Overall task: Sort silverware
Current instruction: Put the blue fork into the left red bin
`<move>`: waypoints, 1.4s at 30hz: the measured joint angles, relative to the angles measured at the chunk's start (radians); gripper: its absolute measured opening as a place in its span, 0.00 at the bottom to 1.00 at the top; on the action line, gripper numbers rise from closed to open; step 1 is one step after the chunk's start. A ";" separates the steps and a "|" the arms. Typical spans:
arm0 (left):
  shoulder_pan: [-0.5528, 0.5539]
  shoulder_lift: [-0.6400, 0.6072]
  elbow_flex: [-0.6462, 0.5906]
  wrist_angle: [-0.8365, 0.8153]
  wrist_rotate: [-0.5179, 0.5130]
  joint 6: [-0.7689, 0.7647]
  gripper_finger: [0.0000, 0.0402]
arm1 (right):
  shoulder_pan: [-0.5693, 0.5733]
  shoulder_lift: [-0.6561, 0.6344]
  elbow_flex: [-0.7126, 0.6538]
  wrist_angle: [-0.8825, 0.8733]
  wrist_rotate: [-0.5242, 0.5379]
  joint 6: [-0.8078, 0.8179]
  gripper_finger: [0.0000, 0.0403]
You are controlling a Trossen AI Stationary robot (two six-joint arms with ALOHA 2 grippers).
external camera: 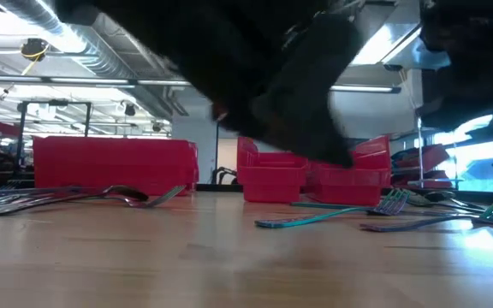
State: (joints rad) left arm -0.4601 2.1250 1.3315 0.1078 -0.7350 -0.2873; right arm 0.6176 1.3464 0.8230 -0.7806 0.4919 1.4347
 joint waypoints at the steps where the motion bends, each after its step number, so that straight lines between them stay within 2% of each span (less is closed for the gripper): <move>1: 0.007 0.000 0.000 0.040 0.006 0.044 0.42 | 0.002 0.000 0.000 -0.004 -0.012 -0.004 0.03; 4: 0.032 0.005 0.002 0.157 0.041 0.113 0.42 | 0.021 0.000 0.000 -0.034 -0.061 -0.011 0.03; 8: 0.064 0.007 0.002 0.179 0.062 0.105 0.42 | 0.053 0.000 0.000 -0.033 -0.097 -0.012 0.01; 15: 0.105 0.008 0.002 0.171 0.269 0.111 0.42 | 0.062 0.008 -0.103 0.125 -0.192 -0.055 0.00; 20: 0.103 0.008 0.002 0.172 0.282 0.106 0.42 | 0.057 0.005 -0.195 0.214 -0.224 -0.064 0.00; 27: 0.094 0.008 0.002 0.173 0.303 0.104 0.42 | 0.044 0.004 -0.209 0.312 -0.189 -0.243 0.00; 30: 0.093 0.008 0.001 0.168 0.303 0.058 0.42 | 0.021 0.004 -0.209 0.286 -0.232 -0.261 0.00; 42: 0.094 0.032 0.001 0.169 0.302 0.004 0.42 | -0.037 0.006 -0.209 0.242 -0.276 -0.289 0.00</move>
State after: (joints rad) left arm -0.3664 2.1568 1.3323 0.2764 -0.4330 -0.2829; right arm 0.5804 1.3525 0.6144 -0.5389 0.2162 1.1461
